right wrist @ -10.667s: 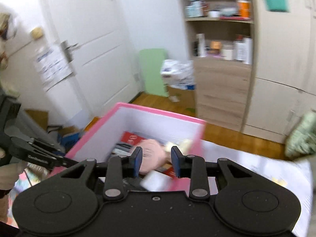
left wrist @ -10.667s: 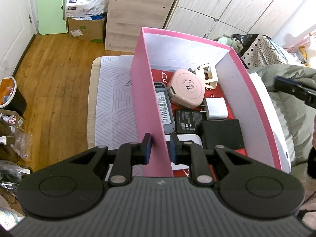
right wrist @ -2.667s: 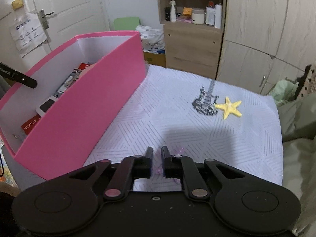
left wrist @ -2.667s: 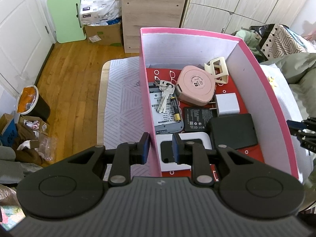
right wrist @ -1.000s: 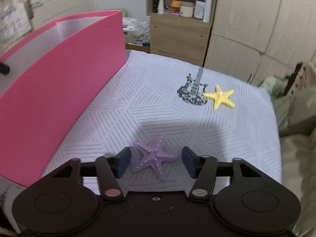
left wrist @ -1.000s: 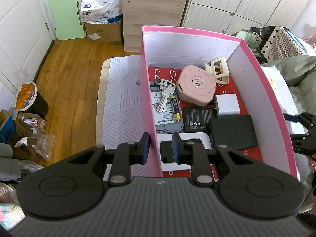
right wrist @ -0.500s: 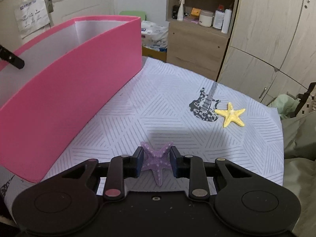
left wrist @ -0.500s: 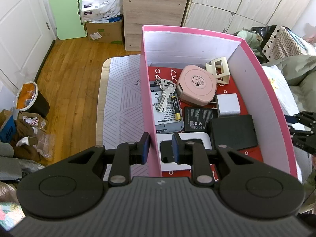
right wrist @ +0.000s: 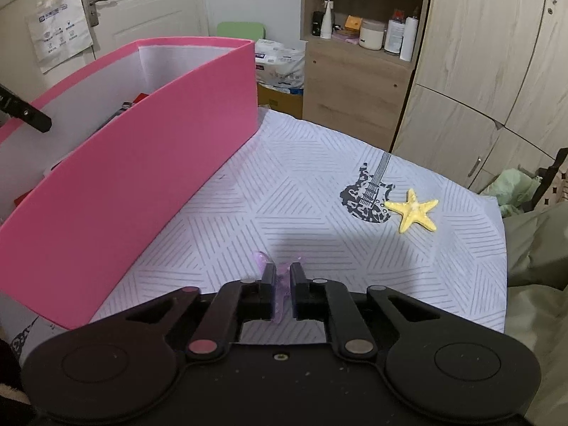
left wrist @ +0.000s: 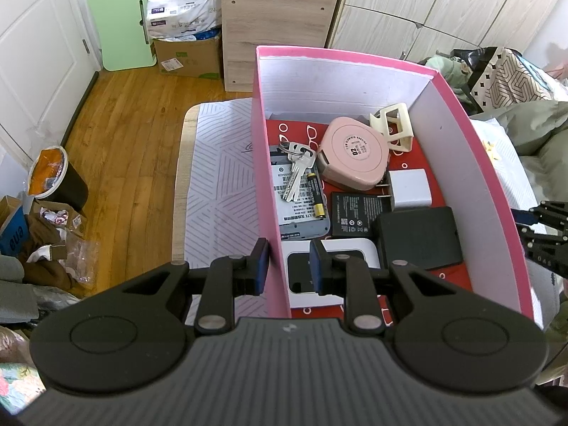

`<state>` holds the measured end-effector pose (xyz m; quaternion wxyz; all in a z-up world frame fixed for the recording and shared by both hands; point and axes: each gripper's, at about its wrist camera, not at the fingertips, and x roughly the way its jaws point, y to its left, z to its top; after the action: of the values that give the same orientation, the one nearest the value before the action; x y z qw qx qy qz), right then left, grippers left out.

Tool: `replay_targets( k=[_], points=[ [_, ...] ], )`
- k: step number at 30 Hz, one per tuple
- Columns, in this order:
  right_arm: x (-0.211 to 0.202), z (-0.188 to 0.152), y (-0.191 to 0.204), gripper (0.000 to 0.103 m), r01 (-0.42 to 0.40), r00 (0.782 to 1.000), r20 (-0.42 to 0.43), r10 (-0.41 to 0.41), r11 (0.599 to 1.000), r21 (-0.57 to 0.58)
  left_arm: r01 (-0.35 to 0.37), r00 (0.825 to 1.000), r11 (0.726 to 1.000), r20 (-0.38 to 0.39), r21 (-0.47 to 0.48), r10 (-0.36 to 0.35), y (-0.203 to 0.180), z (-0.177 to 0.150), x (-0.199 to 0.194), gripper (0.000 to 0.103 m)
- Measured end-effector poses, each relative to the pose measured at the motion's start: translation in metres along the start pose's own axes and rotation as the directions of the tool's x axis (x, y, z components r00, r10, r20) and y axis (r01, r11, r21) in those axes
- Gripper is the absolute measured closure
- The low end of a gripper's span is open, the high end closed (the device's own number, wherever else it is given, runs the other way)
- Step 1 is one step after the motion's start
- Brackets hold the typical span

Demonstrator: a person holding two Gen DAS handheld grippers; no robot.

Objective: Organize rigid objects

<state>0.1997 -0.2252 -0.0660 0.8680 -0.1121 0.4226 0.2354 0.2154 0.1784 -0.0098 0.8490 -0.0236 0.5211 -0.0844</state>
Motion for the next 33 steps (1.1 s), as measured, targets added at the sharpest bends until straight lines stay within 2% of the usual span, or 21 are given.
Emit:
replay_targets(
  k=[1, 3, 7, 11, 13, 14, 15, 33],
  points=[
    [0.0, 0.0, 0.001, 0.075, -0.006, 1.0, 0.001, 0.006, 1.0, -0.01, 0.0, 1.0, 1.0, 0.0, 0.0, 0.0, 0.0, 0.0, 0.0, 0.081],
    [0.002, 0.001, 0.003, 0.059, -0.005, 1.0, -0.003, 0.005, 1.0, -0.025, 0.0, 1.0, 1.0, 0.0, 0.0, 0.0, 0.0, 0.0, 0.0, 0.081],
    [0.013, 0.004, 0.004, 0.051, -0.018, 0.999, -0.03, 0.017, 0.999, -0.046, 0.0, 1.0, 1.0, 0.0, -0.002, 0.0, 0.0, 0.0, 0.0, 0.081],
    [0.027, 0.005, -0.005, 0.043, -0.022, 0.999, -0.047, 0.024, 0.999, 0.044, 0.0, 1.0, 1.0, 0.0, -0.002, 0.0, 0.0, 0.0, 0.0, 0.081],
    [0.027, 0.006, -0.009, 0.045, -0.01, 0.999, -0.035, 0.012, 0.997, 0.076, -0.002, 1.0, 1.0, -0.001, -0.004, 0.002, 0.0, 0.0, 0.0, 0.081],
    [0.026, 0.005, -0.008, 0.056, 0.01, 1.0, -0.029, -0.008, 0.997, 0.074, -0.001, 1.0, 1.0, -0.002, -0.005, 0.001, 0.0, 0.0, -0.001, 0.081],
    [0.026, 0.005, -0.009, 0.062, 0.013, 1.0, -0.025, -0.011, 0.997, 0.078, 0.0, 1.0, 1.0, -0.003, -0.006, 0.0, 0.0, 0.0, -0.001, 0.081],
    [0.004, 0.008, -0.003, 0.063, 0.005, 0.999, 0.041, -0.008, 0.997, 0.08, 0.0, 1.0, 1.0, -0.003, -0.01, 0.0, 0.0, 0.001, -0.001, 0.081]
  ],
)
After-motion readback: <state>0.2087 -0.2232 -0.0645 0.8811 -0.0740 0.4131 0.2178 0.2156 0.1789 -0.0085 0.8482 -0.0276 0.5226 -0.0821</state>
